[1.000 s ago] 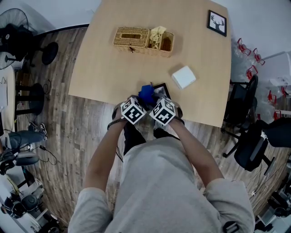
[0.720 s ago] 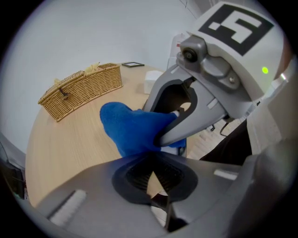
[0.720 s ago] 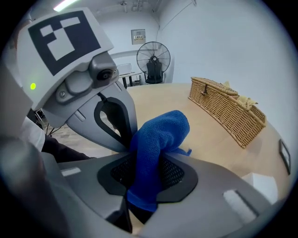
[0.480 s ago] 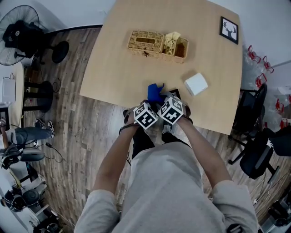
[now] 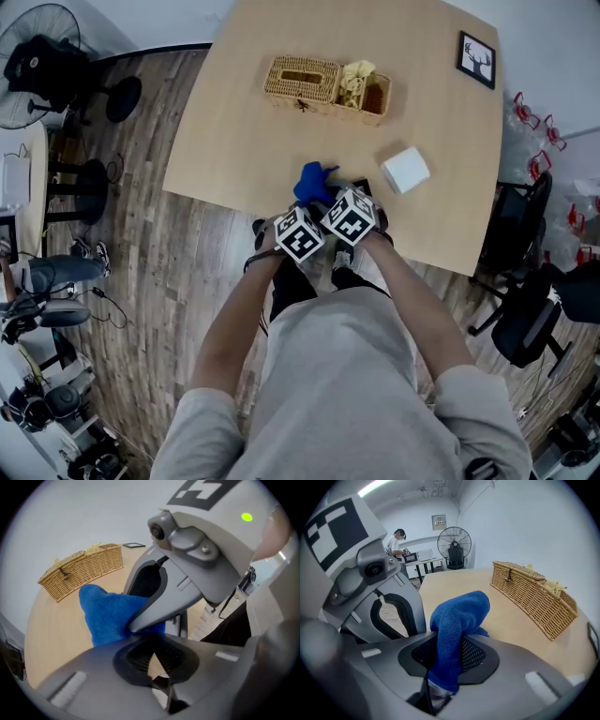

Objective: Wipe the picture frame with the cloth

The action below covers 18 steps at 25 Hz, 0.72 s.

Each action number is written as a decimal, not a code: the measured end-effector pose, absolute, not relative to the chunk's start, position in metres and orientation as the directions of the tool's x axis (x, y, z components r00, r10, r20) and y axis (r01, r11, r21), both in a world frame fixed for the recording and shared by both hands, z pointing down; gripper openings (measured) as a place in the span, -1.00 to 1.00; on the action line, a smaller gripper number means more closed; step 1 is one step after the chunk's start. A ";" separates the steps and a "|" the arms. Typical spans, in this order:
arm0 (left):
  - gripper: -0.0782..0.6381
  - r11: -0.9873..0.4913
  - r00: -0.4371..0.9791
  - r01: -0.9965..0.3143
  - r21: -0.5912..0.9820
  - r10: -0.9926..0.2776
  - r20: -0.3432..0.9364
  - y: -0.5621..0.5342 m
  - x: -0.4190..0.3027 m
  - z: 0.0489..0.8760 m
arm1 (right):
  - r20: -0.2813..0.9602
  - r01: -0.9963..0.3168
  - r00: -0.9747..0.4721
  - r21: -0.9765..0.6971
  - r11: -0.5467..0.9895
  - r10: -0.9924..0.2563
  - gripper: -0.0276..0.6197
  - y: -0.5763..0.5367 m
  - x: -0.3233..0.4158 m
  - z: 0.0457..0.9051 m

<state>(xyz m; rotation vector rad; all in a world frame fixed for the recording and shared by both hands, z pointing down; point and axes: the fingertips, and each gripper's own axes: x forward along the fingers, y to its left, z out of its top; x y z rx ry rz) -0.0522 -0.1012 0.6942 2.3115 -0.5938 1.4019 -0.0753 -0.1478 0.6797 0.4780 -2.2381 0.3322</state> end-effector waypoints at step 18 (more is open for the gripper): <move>-0.64 -0.827 0.413 -0.550 0.115 -0.150 0.898 -0.100 -0.052 0.691 | 0.772 -0.606 -0.531 -0.059 0.793 -0.349 -0.59 -0.164 0.007 0.679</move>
